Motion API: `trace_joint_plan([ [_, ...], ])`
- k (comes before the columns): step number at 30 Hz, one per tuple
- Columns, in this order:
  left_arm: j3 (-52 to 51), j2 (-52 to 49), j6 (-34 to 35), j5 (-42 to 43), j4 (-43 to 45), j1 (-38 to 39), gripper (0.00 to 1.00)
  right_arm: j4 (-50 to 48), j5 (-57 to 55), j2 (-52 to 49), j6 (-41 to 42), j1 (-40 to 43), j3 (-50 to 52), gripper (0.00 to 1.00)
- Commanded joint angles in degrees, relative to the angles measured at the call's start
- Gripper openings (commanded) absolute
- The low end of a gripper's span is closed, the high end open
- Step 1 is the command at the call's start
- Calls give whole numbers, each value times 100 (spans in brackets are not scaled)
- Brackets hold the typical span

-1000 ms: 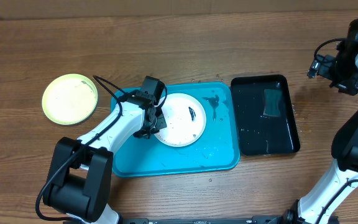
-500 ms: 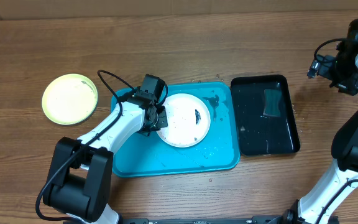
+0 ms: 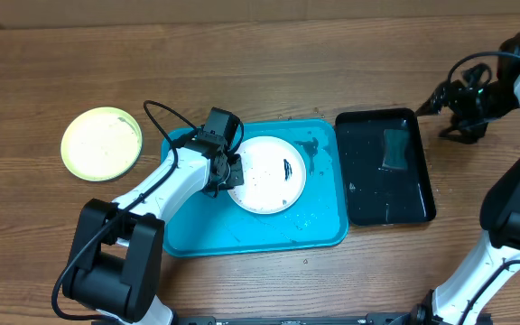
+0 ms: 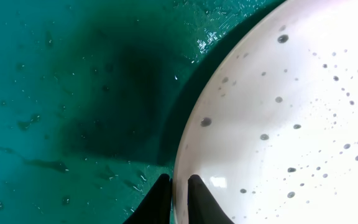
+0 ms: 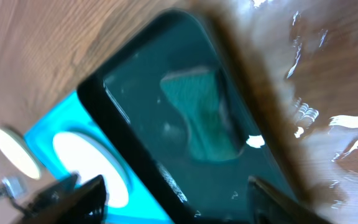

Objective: Clean dirty plates on tray and stack at the side
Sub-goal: 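Drag the white speckled plate to tray center with left gripper, then reach right gripper into black tray and grasp the green sponge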

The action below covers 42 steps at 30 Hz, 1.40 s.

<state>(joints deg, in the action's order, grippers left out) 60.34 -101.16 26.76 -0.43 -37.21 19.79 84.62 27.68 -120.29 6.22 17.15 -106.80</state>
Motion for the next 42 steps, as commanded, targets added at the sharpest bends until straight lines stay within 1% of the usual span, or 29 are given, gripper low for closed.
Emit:
trace_joint_plan([
  [1,-63,-44,-103,61,11,13,13,155,-485,125,-63,-330,-2,61],
  [3,-63,-44,-103,61,11,13,13,236,-935,125,-61,-501,-2,61],
  [8,-63,-44,-101,61,42,13,15,308,-2437,125,-55,-1255,-2,63],
  [11,-63,-44,-103,44,44,13,18,177,-2892,125,-17,-1665,-2,63],
  [14,-63,-44,-103,44,35,13,19,-17,-3217,125,-15,-1998,-2,63],
  [18,-72,-44,-103,42,39,13,20,-271,-3324,125,96,-2188,-2,63],
  [22,-74,-44,-103,39,37,11,20,-461,-3414,125,444,-2197,52,62],
  [24,-74,-44,-103,28,37,13,20,-516,-3412,125,450,-2186,116,62],
  [29,-74,-44,-101,26,42,13,20,-883,-3464,125,431,-2186,599,62],
  [34,-74,-44,-103,24,39,13,20,-1436,-3834,125,431,-2184,1134,63],
  [40,-74,-46,-103,22,33,13,21,-1784,-3838,122,457,-2168,1449,62],
  [42,-74,-44,-103,24,35,13,21,-1915,-3840,125,503,-2149,1572,60],
])
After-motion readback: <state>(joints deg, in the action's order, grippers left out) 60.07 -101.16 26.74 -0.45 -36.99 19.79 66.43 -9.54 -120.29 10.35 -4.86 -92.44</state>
